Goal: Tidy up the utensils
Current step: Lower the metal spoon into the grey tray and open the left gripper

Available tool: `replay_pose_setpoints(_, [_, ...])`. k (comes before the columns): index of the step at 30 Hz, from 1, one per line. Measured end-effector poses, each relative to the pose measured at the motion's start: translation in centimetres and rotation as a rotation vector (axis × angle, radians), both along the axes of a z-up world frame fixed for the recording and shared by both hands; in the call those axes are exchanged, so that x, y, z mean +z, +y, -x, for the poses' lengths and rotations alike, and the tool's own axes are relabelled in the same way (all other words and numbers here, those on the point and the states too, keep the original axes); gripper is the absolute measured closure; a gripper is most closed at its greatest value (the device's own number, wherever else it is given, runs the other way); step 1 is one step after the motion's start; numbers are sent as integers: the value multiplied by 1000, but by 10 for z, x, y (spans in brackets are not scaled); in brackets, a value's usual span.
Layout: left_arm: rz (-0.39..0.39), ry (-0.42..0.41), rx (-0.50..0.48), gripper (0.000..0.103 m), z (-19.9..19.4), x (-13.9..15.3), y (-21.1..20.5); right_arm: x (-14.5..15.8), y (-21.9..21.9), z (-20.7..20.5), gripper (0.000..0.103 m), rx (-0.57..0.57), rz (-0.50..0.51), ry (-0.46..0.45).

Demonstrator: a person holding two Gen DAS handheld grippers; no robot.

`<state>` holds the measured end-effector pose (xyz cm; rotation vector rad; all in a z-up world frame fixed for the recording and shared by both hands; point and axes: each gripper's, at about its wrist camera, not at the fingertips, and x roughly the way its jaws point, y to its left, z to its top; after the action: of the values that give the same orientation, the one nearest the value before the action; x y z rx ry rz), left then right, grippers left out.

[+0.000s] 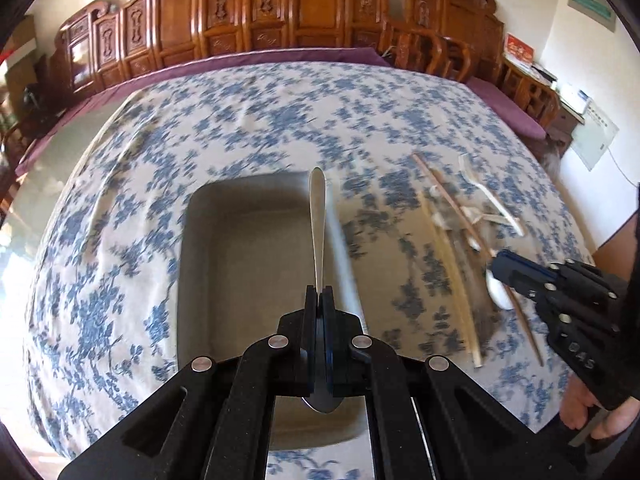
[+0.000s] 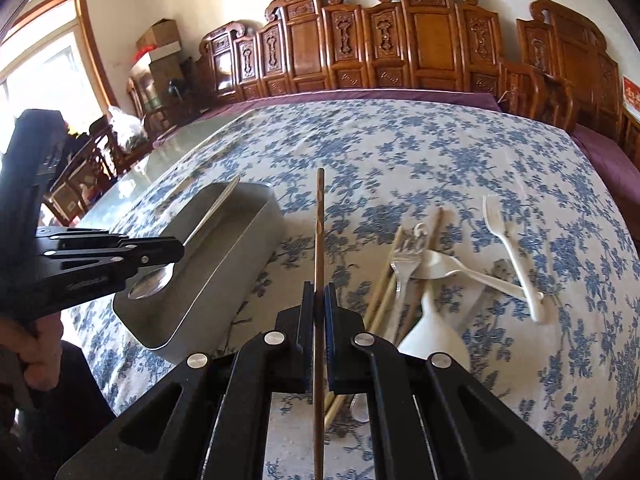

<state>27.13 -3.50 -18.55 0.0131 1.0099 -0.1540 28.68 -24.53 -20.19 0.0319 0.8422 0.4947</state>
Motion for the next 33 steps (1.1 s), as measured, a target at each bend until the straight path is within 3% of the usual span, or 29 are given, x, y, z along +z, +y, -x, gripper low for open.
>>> replay_pose_setpoints(9, [-41,88,32,101,-10,-40,17,-12,19,3,97,31,53,14])
replay_pose_setpoints(18, [-59,138,40,103,-20,-55,22,-17,23,6,97,35,61,23])
replay_pose_setpoints(24, [-44,121,35,103,-18,-51,24,-16,26,5,97,35,54,26])
replay_pose_setpoints(33, [-6,-7,20,103,6,-18,39,-4,40,8,97,32,26,20])
